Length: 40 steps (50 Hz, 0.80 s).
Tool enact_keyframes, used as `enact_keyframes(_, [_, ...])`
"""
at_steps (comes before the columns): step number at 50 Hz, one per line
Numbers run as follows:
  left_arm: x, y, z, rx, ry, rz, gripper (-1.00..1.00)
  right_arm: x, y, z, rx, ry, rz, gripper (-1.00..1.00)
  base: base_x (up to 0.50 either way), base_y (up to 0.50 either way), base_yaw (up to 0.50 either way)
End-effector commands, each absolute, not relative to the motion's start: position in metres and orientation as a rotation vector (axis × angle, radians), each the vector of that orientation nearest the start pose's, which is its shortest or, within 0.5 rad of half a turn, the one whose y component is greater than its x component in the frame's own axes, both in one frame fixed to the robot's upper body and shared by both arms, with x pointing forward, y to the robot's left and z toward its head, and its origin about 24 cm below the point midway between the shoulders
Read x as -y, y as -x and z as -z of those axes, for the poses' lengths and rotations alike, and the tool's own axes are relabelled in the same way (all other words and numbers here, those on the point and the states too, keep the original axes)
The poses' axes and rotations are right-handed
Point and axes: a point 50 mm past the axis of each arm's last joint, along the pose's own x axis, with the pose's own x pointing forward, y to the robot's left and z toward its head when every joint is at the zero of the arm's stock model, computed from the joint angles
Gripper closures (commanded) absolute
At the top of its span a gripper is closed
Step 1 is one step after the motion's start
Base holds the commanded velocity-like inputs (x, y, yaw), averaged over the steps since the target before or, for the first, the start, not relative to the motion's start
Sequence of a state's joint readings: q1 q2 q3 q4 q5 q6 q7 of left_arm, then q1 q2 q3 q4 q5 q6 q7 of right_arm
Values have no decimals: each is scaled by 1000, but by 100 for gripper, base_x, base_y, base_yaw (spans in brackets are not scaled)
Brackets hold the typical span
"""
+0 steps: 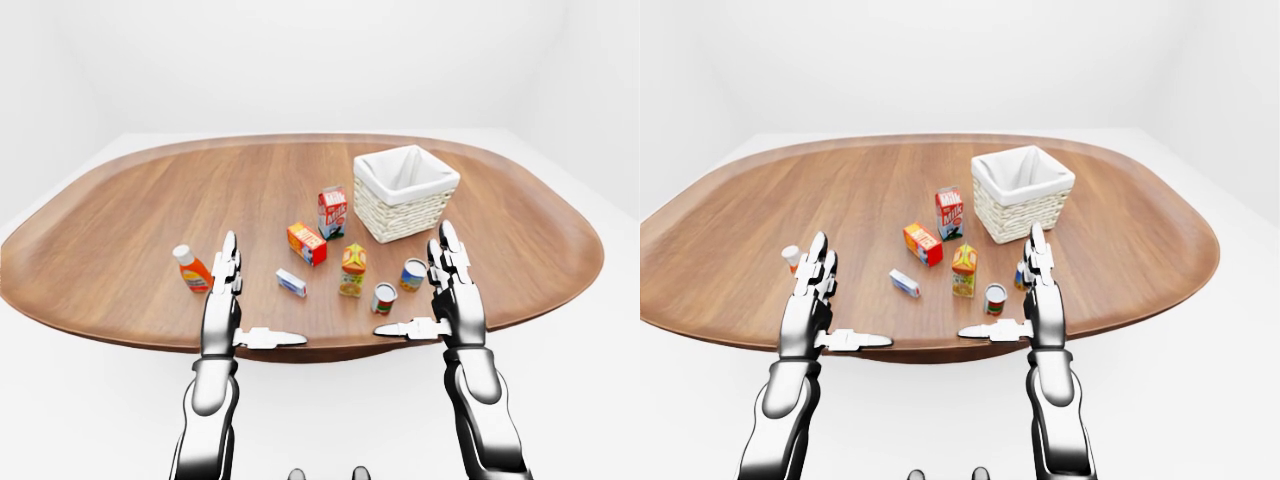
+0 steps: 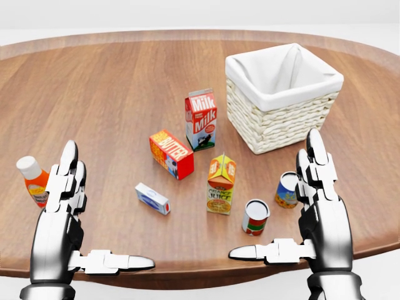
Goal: Pick up the alphabet soup and the tomato sauce, and put them in the basket.
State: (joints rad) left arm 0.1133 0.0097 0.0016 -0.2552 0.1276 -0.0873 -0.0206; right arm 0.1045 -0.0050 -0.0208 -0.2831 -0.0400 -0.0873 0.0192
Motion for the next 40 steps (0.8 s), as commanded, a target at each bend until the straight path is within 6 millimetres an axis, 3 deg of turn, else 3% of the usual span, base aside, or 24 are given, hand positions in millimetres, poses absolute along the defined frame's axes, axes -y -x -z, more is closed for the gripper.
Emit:
enact_keyframes(1, [-155,-229,-83,230,-144,-12,-100,160,-230,-90,262,57,31,-100,32,0,0])
enact_keyframes(40, [-154,-230,-80,218,-141,4,-100,160,-230,-89,256,57,30,-100,25,0,0])
